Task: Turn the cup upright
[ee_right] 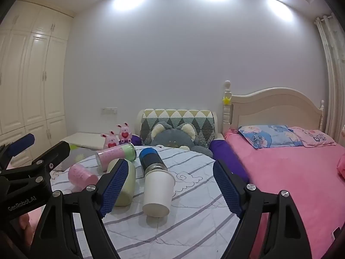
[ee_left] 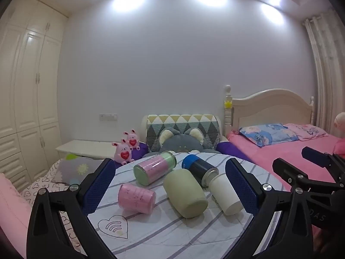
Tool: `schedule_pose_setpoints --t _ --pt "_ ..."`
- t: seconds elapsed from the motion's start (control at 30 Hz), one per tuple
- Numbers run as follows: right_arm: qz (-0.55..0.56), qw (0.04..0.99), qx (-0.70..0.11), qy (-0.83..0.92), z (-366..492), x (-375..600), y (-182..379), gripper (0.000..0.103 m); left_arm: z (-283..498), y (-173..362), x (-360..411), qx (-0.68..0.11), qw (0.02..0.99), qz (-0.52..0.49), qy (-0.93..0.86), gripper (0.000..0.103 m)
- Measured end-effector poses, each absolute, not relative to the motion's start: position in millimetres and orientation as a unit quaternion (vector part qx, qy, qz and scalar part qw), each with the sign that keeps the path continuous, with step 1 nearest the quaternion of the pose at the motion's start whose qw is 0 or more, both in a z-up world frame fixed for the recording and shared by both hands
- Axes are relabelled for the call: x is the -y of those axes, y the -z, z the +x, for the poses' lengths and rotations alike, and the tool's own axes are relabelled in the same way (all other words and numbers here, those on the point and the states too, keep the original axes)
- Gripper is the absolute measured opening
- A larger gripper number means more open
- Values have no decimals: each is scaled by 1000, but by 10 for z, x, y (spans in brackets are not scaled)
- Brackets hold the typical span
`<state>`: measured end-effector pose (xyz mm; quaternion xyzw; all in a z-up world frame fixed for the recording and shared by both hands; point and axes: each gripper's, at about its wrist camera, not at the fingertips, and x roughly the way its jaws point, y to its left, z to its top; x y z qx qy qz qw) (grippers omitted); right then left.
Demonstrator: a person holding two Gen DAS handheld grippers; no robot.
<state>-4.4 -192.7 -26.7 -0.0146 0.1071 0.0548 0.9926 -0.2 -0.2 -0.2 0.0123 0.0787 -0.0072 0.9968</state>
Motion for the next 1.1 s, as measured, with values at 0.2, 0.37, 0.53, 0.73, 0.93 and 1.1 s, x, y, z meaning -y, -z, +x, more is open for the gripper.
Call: schedule_pose_setpoints --t 0.2,0.37,0.53,0.73,0.93,1.1 --pt "-15 992 -110 -53 -39 1908 279 82 15 44 -16 -83 996 15 -2 103" --pt "-7 991 -121 -62 16 1935 353 82 37 56 16 -89 996 22 -5 103" --pt "-8 990 -125 -66 21 1917 334 82 39 58 23 -96 995 21 0 103" --pt "0 989 -127 -76 12 1914 321 82 31 58 21 -100 995 14 -1 103" --pt "8 988 -131 -87 20 1934 325 82 32 49 15 -103 995 17 0 103" --pt "6 987 -136 -86 32 1940 328 82 36 54 22 -105 994 17 1 103"
